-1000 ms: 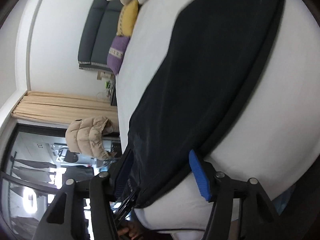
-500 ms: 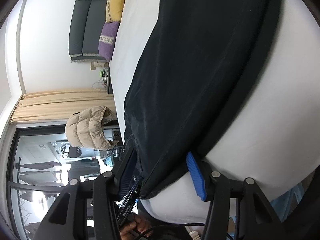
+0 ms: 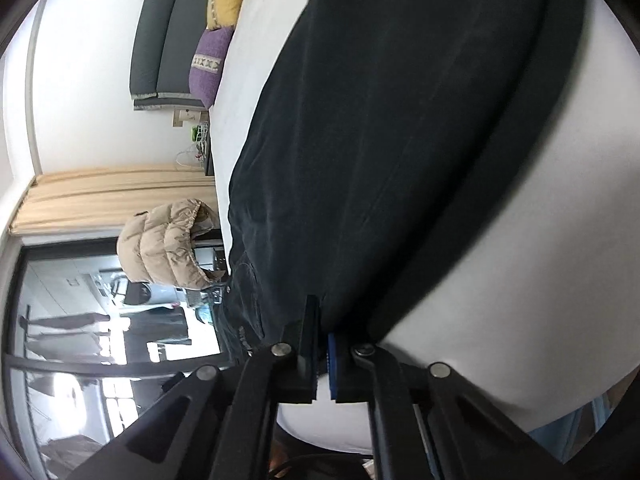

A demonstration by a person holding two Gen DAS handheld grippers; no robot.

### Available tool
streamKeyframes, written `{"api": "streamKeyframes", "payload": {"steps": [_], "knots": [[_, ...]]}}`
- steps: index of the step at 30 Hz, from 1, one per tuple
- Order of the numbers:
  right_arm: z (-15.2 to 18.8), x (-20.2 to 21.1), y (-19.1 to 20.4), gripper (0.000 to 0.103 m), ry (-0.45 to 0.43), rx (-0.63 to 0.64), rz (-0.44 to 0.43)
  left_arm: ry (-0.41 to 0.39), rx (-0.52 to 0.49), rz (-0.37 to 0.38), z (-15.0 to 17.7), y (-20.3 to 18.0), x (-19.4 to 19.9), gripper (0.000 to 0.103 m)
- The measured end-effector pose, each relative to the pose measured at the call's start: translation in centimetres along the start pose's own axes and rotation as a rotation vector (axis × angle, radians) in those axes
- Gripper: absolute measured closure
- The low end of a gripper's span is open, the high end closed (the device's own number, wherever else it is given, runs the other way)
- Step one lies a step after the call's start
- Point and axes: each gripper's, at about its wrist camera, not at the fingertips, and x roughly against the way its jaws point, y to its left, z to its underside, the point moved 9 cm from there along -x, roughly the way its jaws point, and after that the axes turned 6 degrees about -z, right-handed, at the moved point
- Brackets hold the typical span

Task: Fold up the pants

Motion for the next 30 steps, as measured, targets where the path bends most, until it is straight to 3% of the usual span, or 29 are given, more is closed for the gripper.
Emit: {"api": "streamKeyframes", "payload": {"steps": [5, 9, 12, 15, 18, 26, 28, 30], "knots": [[0.6, 0.5, -0.1, 0.101, -0.004, 0.024, 0.010, 0.000, -0.023, -0.017, 0.1, -0.2, 0.3, 0.083], [0.7, 0.5, -0.8, 0.102, -0.007, -0.011, -0.046, -0.009, -0.007, -0.005, 0.3, 0.1, 0.5, 0.083], [0.3, 0.7, -0.6, 0.095, -0.010, -0.044, -0.094, -0.012, 0.007, 0.008, 0.3, 0.2, 0.6, 0.083], [-0.5, 1.9, -0.6, 0.093, -0.051, -0.023, -0.088, -0.015, 0.003, 0.016, 0.3, 0.3, 0.7, 0.083], [-1.5, 2.9, -1.6, 0.102, -0.089, -0.061, -0.100, -0.017, 0.007, 0.021, 0.6, 0.8, 0.9, 0.083], [-1.7, 3.7, -2.4, 0.103, -0.114, -0.040, -0.072, -0.007, -0.016, 0.002, 0.6, 0.4, 0.8, 0.083], [-1.7, 3.9, -2.1, 0.101, -0.104, -0.028, -0.076, -0.008, -0.014, 0.001, 0.5, 0.2, 0.8, 0.083], [-2.2, 4.6, -1.7, 0.087, -0.128, -0.032, -0.080, -0.010, -0.010, -0.015, 0.3, 0.1, 1.1, 0.083]]}}
